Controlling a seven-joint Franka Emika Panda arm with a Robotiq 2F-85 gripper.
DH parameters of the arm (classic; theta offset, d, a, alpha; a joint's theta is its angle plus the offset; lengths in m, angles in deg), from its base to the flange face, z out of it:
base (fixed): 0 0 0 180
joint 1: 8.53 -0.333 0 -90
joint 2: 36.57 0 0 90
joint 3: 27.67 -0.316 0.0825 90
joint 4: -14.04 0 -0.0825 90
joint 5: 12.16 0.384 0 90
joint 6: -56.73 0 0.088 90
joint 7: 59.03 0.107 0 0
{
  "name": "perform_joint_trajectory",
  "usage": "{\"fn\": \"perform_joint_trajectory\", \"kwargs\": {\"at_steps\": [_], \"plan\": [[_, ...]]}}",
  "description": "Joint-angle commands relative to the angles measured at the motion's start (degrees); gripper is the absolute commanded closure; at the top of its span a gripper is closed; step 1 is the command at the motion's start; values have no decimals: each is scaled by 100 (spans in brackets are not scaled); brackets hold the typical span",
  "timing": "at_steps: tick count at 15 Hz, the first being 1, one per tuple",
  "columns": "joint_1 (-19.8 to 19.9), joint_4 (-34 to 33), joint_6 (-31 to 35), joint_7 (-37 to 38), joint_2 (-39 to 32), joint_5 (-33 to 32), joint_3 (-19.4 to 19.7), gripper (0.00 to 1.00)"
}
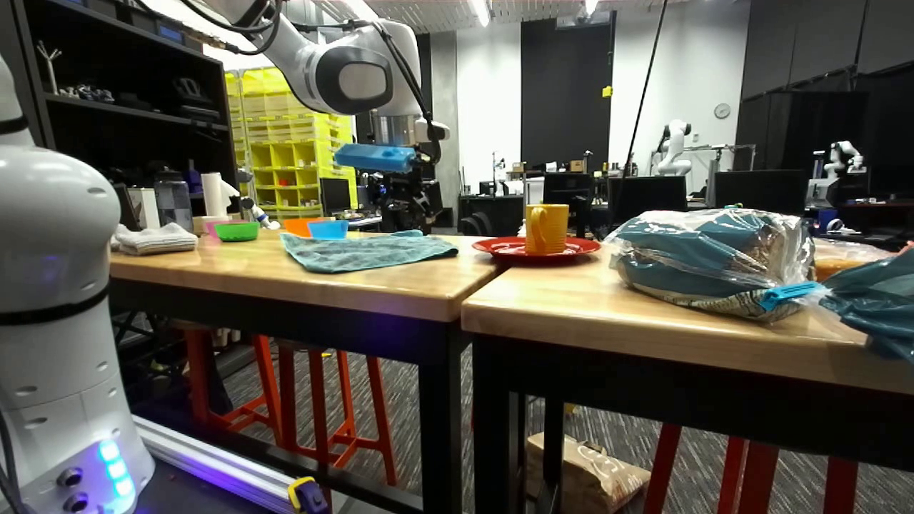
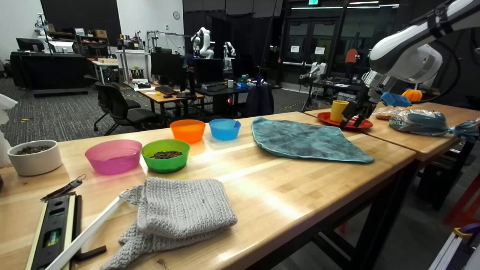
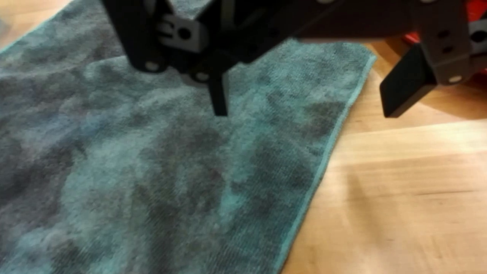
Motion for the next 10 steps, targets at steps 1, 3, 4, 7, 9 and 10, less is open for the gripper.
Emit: {"fn": "perform_joint_trajectory", "kwargs": {"at_steps": [1, 3, 4, 7, 9, 10], "plan": [[18, -264, 136, -173, -352, 248, -53, 0], [46, -343, 200, -174, -483, 287, -91, 0], [63, -373, 213, -172, -526, 282, -109, 0], [133, -305, 170, -64, -484, 178, -180, 0], [137, -338, 171, -68, -526, 177, -188, 0], [137, -343, 171, -70, -530, 177, -188, 0]]}}
